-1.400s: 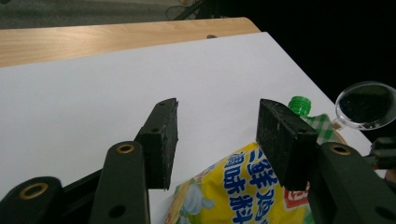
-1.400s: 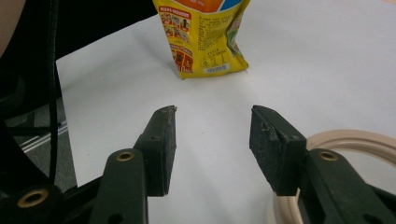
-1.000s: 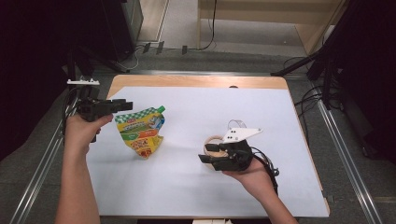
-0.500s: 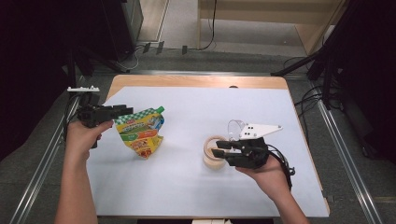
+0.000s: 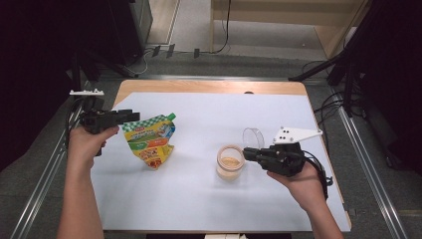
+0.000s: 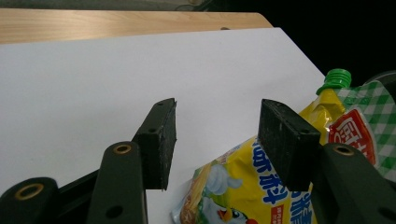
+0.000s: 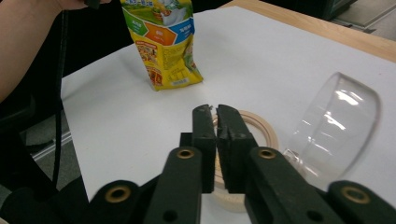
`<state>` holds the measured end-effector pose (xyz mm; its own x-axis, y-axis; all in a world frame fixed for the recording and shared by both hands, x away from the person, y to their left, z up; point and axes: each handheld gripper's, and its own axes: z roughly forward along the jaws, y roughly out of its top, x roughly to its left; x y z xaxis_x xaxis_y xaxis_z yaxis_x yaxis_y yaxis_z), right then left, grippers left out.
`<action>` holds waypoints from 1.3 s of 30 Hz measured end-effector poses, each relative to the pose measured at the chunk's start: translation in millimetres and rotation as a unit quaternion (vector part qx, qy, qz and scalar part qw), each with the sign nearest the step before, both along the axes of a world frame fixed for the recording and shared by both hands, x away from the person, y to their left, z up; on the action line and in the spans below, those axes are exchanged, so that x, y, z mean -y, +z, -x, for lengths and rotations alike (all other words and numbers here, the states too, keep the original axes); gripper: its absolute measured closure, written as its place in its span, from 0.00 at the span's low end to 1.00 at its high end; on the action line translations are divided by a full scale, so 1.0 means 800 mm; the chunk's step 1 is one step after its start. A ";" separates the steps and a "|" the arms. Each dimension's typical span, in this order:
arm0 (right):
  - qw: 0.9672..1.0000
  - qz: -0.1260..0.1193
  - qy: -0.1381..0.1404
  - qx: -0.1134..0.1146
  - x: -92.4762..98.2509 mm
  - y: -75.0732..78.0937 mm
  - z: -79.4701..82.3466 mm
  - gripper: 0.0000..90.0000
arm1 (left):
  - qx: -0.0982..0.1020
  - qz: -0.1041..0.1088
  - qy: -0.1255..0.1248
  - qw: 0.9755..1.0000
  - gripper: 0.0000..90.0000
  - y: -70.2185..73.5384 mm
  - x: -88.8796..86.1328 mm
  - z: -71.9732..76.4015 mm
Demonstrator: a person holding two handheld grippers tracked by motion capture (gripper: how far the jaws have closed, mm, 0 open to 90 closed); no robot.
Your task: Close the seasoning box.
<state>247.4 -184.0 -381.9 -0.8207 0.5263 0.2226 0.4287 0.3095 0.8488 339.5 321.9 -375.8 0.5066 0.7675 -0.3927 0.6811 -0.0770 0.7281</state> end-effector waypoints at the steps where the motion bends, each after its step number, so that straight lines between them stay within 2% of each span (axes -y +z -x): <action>1: 1.000 0.001 0.000 0.000 0.002 0.001 0.000 1.00 | -0.001 -0.001 0.004 1.000 0.53 -0.001 -0.001 0.000; 6: 1.000 0.009 -0.012 0.008 0.017 0.013 0.001 1.00 | -0.001 -0.008 0.005 1.000 0.52 -0.004 -0.006 -0.001; 11: 0.999 0.003 -0.045 0.014 0.042 0.021 -0.001 1.00 | -0.001 -0.015 0.002 1.000 0.52 -0.009 -0.005 -0.002; 16: 0.996 0.006 -0.081 0.024 0.063 0.021 -0.006 1.00 | -0.008 -0.015 0.005 1.000 0.52 -0.015 -0.007 -0.004; 23: 0.992 0.013 -0.123 0.017 0.076 -0.003 -0.020 1.00 | -0.013 -0.015 0.007 1.000 0.52 -0.022 -0.008 -0.004; 27: 0.990 0.011 -0.138 0.004 0.081 -0.019 -0.029 1.00 | -0.014 -0.015 0.005 1.000 0.52 -0.024 -0.006 -0.004; 39: 0.990 0.013 -0.133 -0.038 0.066 -0.066 -0.049 1.00 | -0.018 -0.015 -0.001 1.000 0.50 -0.026 -0.004 -0.004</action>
<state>286.5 -237.2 -434.6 -0.6331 0.7287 0.2614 0.5606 0.1987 0.8039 342.3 324.8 -396.7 0.4941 0.7783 -0.3875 0.7063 -0.0994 0.7009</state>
